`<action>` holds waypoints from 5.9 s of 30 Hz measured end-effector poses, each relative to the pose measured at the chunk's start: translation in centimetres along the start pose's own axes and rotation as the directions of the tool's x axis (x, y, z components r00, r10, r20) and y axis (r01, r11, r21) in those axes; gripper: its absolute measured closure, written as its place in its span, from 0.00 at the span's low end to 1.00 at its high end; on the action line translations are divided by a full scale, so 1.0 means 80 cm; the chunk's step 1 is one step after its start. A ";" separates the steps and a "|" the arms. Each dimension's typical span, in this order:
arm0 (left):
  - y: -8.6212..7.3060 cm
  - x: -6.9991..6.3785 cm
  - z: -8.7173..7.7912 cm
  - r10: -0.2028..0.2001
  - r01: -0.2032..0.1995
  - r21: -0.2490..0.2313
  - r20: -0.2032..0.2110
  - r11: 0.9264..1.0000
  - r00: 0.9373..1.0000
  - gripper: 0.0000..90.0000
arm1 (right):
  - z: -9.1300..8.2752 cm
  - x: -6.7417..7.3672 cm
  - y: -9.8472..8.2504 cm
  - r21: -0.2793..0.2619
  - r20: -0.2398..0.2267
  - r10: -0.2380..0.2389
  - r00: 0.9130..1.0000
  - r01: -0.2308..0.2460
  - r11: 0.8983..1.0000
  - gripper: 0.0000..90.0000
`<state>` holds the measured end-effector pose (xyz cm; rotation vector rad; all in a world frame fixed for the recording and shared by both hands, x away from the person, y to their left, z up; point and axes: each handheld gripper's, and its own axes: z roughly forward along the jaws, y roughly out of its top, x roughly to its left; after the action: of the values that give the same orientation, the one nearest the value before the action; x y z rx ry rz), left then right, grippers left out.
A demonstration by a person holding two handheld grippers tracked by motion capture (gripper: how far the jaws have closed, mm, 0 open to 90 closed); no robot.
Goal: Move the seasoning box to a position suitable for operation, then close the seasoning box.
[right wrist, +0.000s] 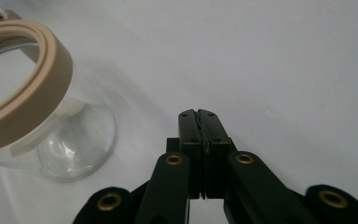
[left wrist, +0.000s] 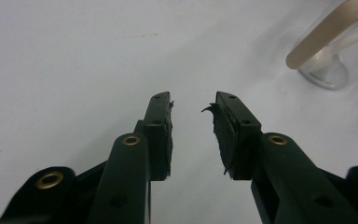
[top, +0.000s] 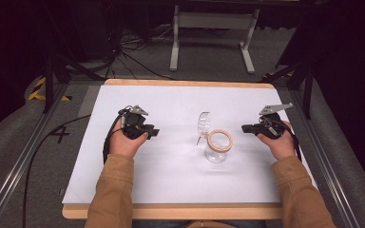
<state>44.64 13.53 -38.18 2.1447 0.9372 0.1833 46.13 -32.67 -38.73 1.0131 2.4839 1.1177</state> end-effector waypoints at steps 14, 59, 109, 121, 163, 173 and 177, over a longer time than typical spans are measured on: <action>0.010 -0.028 -0.016 0.018 -0.015 -0.049 0.059 0.999 0.998 0.61 | 0.016 0.015 0.007 -0.002 -0.138 -0.068 0.988 0.069 0.998 1.00; 0.024 -0.046 -0.019 0.074 -0.068 -0.068 0.092 0.995 0.993 0.58 | 0.046 0.043 -0.002 0.085 -0.276 -0.133 0.952 0.162 0.983 1.00; 0.046 -0.054 0.007 0.118 -0.108 -0.071 0.151 0.992 0.982 0.59 | 0.035 0.106 -0.007 0.120 -0.370 -0.220 0.903 0.281 0.952 1.00; 0.058 -0.062 0.017 0.081 -0.064 -0.110 0.156 0.992 0.984 0.90 | -0.005 0.096 -0.004 0.034 -0.276 -0.147 0.950 0.162 0.986 1.00; 0.073 -0.094 0.048 0.156 -0.107 -0.195 0.257 0.975 0.954 1.00 | -0.020 0.151 0.014 -0.239 -0.295 -0.142 0.945 0.071 0.968 1.00; 0.073 -0.100 0.043 0.195 -0.153 -0.163 0.285 0.975 0.938 0.97 | -0.021 0.156 0.020 -0.241 -0.305 -0.160 0.939 0.086 0.967 1.00; 0.073 -0.099 0.041 0.199 -0.160 -0.158 0.272 0.974 0.941 0.96 | -0.023 0.159 0.020 -0.237 -0.313 -0.164 0.936 0.090 0.967 1.00</action>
<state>43.60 3.65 -35.04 2.0618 0.5463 0.0212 36.80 -24.34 -35.50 0.6347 2.5488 1.5890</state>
